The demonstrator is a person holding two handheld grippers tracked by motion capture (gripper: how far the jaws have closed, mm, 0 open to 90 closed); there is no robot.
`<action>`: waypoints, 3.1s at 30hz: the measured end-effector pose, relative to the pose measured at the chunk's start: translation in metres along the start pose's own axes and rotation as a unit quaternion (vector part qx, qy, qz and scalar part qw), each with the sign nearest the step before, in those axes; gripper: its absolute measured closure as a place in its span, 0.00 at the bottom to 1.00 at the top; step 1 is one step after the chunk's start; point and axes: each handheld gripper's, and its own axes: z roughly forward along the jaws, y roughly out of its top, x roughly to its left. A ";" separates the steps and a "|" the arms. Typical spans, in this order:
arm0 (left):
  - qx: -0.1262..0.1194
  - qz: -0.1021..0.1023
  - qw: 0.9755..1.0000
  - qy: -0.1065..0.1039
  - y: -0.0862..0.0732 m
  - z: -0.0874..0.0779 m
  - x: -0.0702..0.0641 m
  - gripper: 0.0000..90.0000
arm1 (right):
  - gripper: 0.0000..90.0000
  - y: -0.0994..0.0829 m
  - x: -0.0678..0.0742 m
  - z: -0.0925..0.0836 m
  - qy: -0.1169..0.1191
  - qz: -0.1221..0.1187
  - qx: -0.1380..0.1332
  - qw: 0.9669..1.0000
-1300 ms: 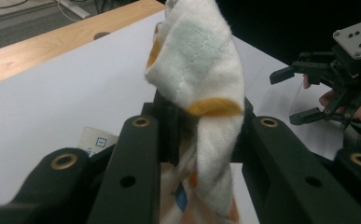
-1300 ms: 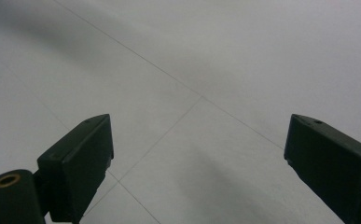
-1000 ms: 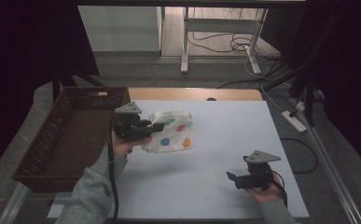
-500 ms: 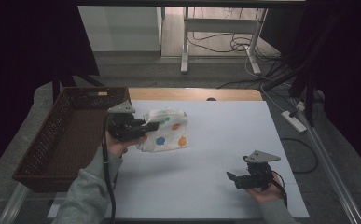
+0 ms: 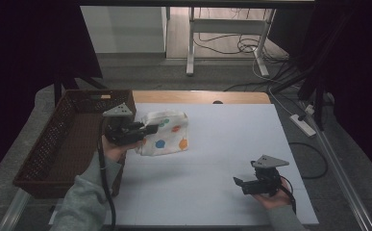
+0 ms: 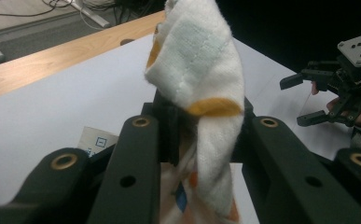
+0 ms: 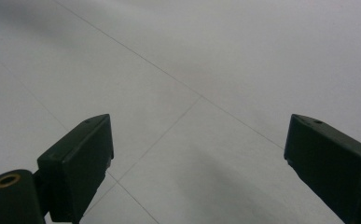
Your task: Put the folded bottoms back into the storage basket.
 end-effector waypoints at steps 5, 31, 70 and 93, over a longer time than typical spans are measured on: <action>-0.002 -0.003 1.000 0.003 -0.002 -0.004 0.002 0.80 | 0.09 0.000 0.000 0.000 0.000 0.000 0.001 1.000; -0.019 -0.013 1.000 0.020 -0.009 -0.032 0.010 0.80 | 0.09 0.000 0.000 0.000 -0.001 0.000 0.002 1.000; -0.047 -0.026 0.997 0.057 -0.019 -0.082 0.022 0.80 | 0.09 0.000 0.000 0.001 -0.003 0.001 0.002 1.000; -0.063 -0.040 0.994 0.083 -0.029 -0.108 0.033 0.80 | 0.09 0.000 0.000 0.001 -0.004 0.001 0.003 1.000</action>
